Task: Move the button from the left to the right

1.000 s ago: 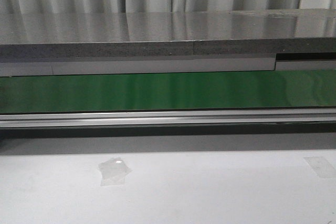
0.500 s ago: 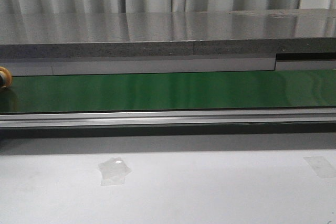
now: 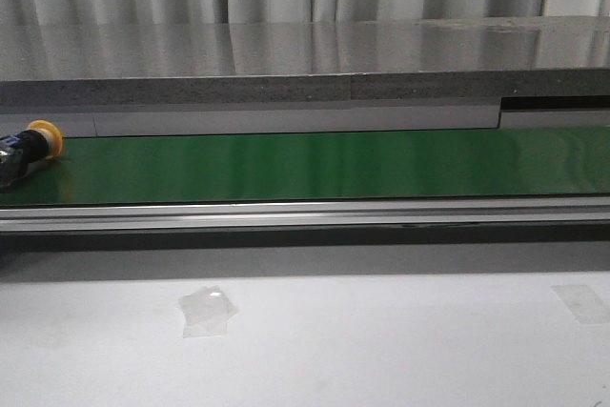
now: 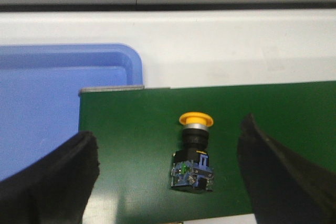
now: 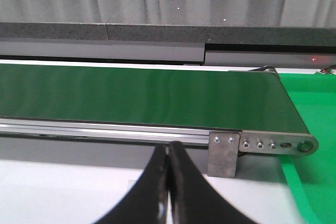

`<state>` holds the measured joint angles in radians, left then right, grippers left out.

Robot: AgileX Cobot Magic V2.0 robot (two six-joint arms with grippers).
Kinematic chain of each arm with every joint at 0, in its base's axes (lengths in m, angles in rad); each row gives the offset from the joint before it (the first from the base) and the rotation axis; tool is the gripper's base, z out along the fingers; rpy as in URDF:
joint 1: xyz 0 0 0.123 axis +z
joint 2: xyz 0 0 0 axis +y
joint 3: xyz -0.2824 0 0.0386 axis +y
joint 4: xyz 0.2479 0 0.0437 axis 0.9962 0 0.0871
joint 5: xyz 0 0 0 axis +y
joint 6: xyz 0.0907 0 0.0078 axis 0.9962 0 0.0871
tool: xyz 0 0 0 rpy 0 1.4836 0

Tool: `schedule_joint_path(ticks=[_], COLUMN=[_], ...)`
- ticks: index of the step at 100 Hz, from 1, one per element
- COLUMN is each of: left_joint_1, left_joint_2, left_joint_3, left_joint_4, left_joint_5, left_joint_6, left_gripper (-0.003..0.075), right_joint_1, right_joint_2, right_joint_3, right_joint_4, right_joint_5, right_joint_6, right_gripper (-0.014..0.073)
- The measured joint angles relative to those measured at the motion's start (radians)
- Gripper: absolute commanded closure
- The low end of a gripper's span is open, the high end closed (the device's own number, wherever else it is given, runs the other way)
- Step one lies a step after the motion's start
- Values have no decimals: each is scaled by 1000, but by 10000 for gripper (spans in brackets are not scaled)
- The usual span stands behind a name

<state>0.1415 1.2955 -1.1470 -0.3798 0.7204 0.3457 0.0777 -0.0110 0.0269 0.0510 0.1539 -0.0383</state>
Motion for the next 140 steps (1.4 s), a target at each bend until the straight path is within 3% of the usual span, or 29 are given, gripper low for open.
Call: schedule_joint_path(ticks=[28,46,71,91,111,125,140], left_joint_1=[0,-62,-190,-205,-205,-207,-209], left_joint_2=[-314,-497,-680,-785,-824,-824,-824], left_joint_3=[227,379,569,684,701,701,701], left_joint_4=[-50,-54,-59,-59,-59,-59,-59], left_joint_5=[-251,-407,-496,-542,-553,-554,-556], left_joint_6=[47,76,101,103,105,105,105], left_gripper=[183,183,183,183,190,286,494], right_joint_1=[0,0,0,0,0,0,0], right_joint_2=[0,0,0,0,0,0,0], right_joint_3=[0,0,0,0,0,0,0], right_joint_4=[0,0,0,0,0,0,0], right_joint_5=[0,0,0,0,0,0,0], right_joint_6=[0,0,0,0,0,0,0], right_gripper=[662,662,662,662,662,662,662])
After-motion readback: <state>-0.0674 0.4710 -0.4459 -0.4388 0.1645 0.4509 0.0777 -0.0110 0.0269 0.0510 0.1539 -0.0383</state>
